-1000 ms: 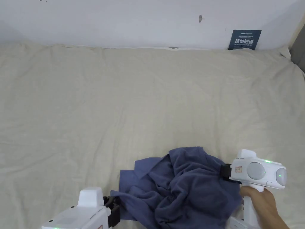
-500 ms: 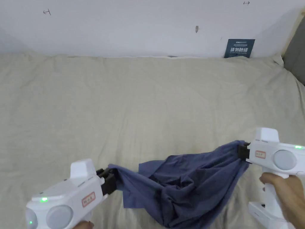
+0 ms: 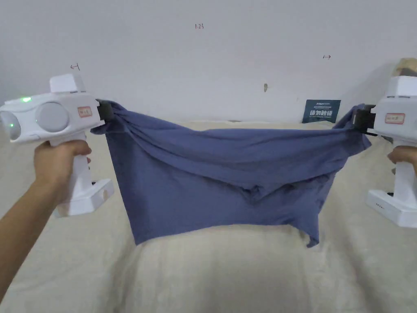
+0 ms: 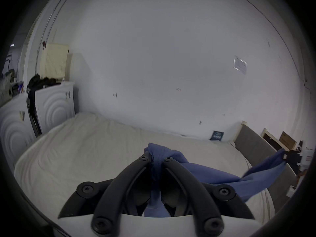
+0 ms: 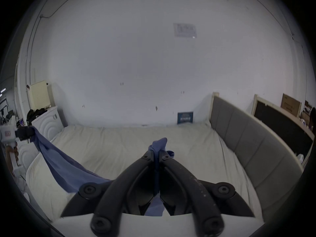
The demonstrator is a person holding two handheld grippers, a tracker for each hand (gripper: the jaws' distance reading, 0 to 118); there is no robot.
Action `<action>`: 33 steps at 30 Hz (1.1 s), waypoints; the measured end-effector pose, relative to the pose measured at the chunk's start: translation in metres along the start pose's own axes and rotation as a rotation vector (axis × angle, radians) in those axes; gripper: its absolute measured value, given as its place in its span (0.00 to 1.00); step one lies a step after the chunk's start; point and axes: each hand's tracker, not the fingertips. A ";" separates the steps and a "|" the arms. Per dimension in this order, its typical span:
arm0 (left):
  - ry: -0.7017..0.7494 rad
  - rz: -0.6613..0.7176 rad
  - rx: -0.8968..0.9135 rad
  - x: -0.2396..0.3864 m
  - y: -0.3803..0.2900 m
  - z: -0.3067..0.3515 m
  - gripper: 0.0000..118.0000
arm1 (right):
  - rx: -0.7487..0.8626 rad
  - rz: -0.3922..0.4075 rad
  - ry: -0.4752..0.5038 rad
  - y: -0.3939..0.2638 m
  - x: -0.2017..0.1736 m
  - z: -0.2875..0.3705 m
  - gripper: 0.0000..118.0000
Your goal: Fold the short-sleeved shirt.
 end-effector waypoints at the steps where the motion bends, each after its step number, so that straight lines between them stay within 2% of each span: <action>1: 0.010 -0.002 0.006 0.001 0.016 -0.008 0.08 | 0.021 0.019 -0.011 0.010 -0.002 -0.003 0.05; 6: 0.077 -0.068 0.034 0.008 0.056 -0.039 0.08 | 0.057 0.019 -0.012 0.033 -0.010 -0.025 0.05; 11: 0.108 -0.091 0.024 0.002 0.041 -0.059 0.08 | 0.049 -0.015 -0.007 0.013 -0.017 -0.046 0.05; 12: 0.116 -0.102 0.012 -0.001 0.032 -0.061 0.08 | 0.039 -0.027 -0.005 0.006 0.001 -0.070 0.05; 15: 0.130 -0.105 -0.058 -0.014 -0.004 -0.069 0.08 | -0.006 -0.055 0.002 -0.024 0.007 -0.089 0.05; 16: 0.133 -0.106 -0.083 -0.019 -0.019 -0.070 0.08 | -0.027 -0.068 0.003 -0.041 -0.008 -0.078 0.05; 23: 0.162 -0.065 -0.265 -0.058 -0.137 -0.045 0.08 | -0.170 -0.133 0.012 -0.145 -0.020 -0.059 0.05; 33: 0.162 -0.055 -0.511 -0.090 -0.303 0.075 0.08 | -0.363 -0.218 -0.047 -0.294 -0.023 0.044 0.05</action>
